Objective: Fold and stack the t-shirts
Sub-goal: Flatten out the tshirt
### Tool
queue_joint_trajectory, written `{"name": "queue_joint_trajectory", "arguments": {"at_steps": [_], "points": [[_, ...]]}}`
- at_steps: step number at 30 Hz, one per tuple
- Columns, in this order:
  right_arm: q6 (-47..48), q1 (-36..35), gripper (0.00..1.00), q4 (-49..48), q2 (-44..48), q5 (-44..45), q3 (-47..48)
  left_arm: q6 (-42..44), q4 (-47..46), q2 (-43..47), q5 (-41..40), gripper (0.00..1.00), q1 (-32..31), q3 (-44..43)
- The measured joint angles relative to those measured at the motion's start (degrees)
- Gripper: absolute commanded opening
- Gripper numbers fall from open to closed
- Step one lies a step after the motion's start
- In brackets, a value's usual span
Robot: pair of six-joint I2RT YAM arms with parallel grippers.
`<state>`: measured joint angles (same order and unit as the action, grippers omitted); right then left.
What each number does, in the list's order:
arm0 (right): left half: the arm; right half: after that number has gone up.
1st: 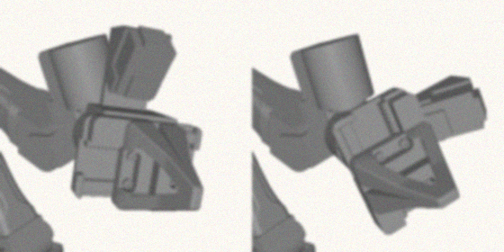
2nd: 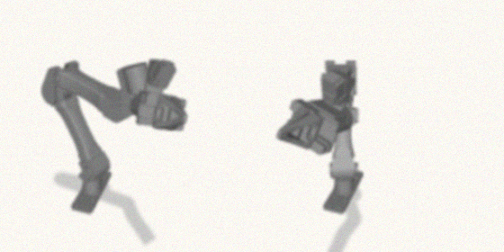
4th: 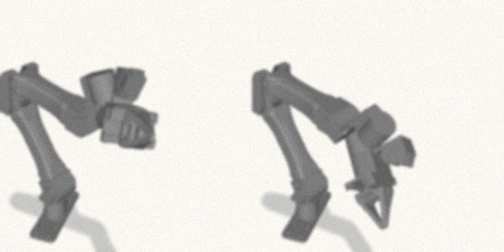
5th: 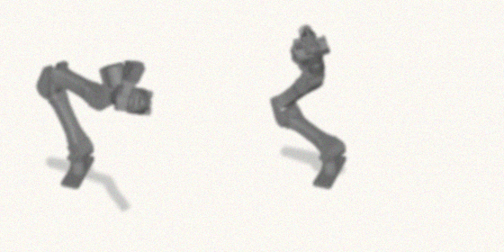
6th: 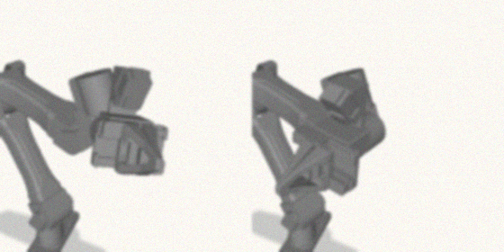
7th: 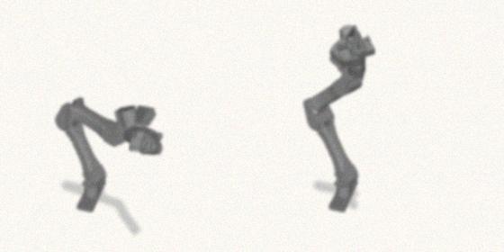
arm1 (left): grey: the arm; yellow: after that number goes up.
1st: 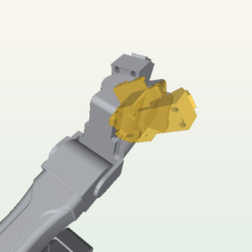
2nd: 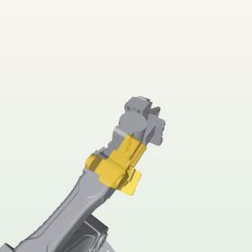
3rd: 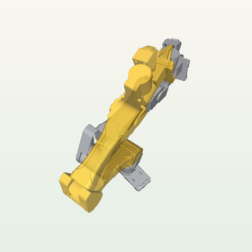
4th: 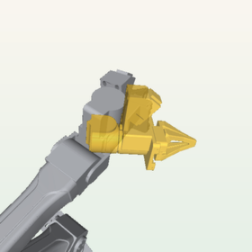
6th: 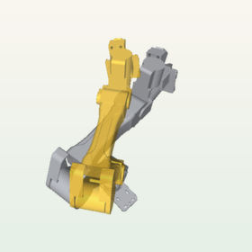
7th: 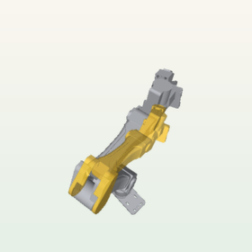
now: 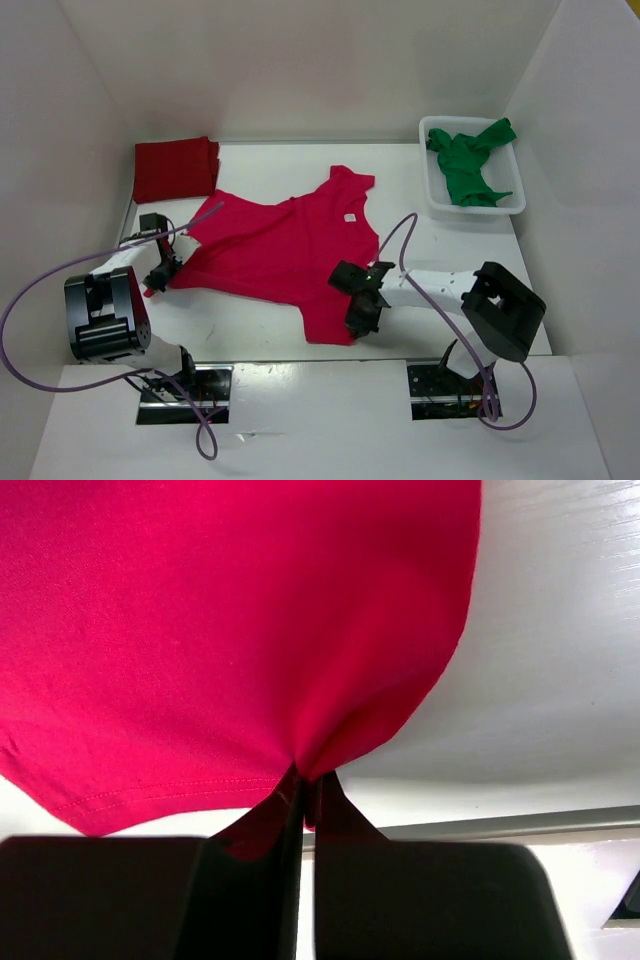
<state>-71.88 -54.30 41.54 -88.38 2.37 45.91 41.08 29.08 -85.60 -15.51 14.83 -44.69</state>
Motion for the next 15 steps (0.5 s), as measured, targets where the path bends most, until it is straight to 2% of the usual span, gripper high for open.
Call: {"name": "queue_joint_trajectory", "arguments": {"at_steps": [2,3,6,7,8,10,15], "points": [[0.31,0.57,0.0,-0.33,0.44,-0.22,-0.28,1.16,0.9,0.24,0.94,0.16,0.0,0.02],[0.55,0.81,0.0,-0.39,0.59,0.02,-0.28,1.62,1.36,0.48,1.36,0.24,0.0,0.11],[1.09,1.22,0.0,-0.46,1.09,1.64,-0.33,3.37,1.75,1.81,2.01,0.29,-0.57,1.51],[1.31,1.29,0.0,-0.59,1.22,2.08,-0.44,3.89,1.79,2.29,2.1,0.28,-0.85,2.34],[1.49,1.33,0.0,-0.72,1.42,2.34,-0.59,4.2,1.86,2.64,2.16,0.22,-1.2,3.15],[2.12,1.33,0.0,-0.9,1.57,2.95,-0.63,5.27,2.1,2.86,2.36,0.03,-1.68,4.35],[4.2,1.49,0.0,-0.74,1.57,4.09,-0.22,6.49,2.69,2.32,3.37,0.0,-1.38,4.09]]}}
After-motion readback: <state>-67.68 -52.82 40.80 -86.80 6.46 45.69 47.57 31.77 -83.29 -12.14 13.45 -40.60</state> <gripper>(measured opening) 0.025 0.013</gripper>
